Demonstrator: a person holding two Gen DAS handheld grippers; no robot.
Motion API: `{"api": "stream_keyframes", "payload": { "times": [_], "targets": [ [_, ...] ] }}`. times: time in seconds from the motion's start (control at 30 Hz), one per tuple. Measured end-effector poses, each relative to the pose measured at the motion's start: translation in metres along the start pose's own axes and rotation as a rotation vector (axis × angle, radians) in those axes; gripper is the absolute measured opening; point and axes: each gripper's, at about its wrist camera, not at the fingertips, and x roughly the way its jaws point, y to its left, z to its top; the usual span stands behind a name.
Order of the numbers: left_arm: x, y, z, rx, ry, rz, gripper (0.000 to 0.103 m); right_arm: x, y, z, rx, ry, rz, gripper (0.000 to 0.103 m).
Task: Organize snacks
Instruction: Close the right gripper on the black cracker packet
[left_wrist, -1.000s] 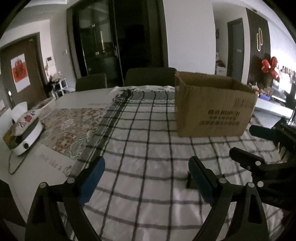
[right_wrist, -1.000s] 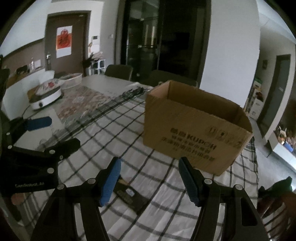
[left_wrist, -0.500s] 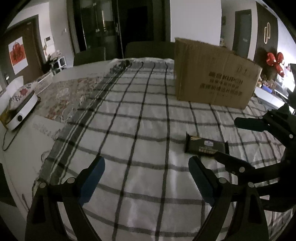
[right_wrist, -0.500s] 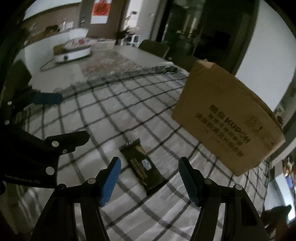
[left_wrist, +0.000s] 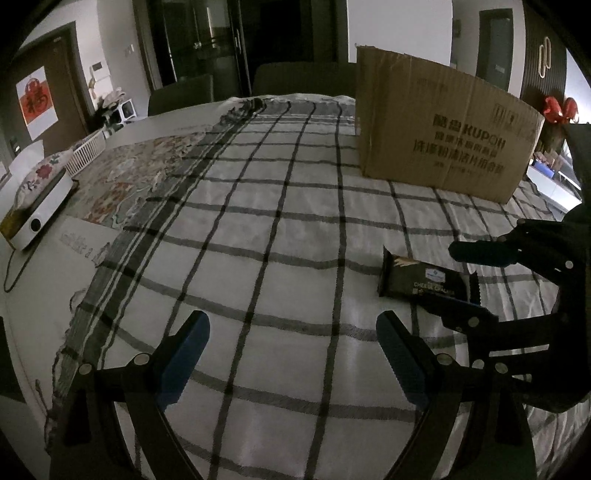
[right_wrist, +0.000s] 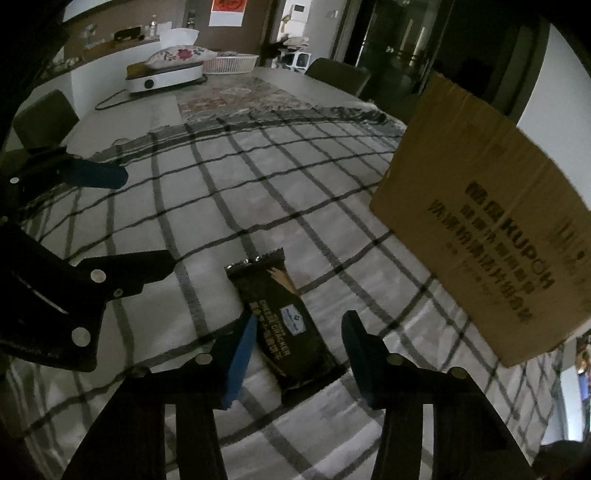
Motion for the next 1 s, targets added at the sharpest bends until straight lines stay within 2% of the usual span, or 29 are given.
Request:
{"api": "stream_keyframes", "payload": {
  "times": [0.2, 0.33, 0.5, 1.0],
  "targets": [
    [0.004, 0.0, 0.002, -0.011, 0.008, 0.004, 0.092, 0.007, -0.002, 0.001, -0.008, 0.0, 0.042, 0.045],
    [0.005, 0.0, 0.004, -0.017, 0.01, 0.004, 0.092, 0.011, -0.009, 0.002, 0.034, 0.002, 0.08, 0.045],
    [0.004, 0.001, 0.005, -0.02, 0.004, 0.001, 0.092, 0.013, -0.013, 0.002, 0.084, 0.007, 0.112, 0.037],
    [-0.02, 0.006, 0.018, -0.016, -0.083, -0.006, 0.092, -0.025, -0.016, 0.007, 0.215, -0.06, 0.008, 0.036]
  ]
}}
